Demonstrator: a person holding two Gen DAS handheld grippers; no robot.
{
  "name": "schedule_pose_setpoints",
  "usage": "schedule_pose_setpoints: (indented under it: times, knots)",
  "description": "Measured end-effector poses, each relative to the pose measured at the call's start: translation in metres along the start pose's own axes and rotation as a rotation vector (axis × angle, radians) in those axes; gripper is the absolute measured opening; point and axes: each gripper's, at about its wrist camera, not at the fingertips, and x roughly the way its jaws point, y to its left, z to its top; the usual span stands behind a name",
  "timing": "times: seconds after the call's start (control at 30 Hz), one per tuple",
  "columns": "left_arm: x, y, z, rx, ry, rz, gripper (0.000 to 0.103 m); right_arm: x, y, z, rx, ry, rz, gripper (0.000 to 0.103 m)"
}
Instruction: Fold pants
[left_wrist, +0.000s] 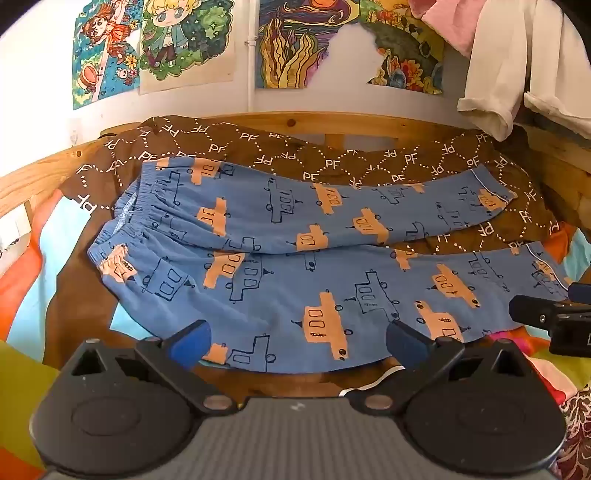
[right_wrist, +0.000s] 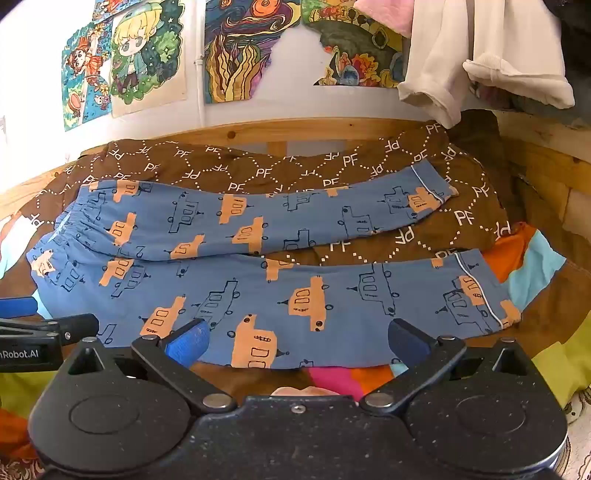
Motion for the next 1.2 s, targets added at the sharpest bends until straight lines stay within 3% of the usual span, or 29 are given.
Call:
schedule_pose_setpoints:
  times: [1.2]
  knots:
    - [0.01,0.006,-0.005,-0.015,0.033,0.017,0.103,0.005,0.002,0.0,-0.005,0.004,-0.007,0.102]
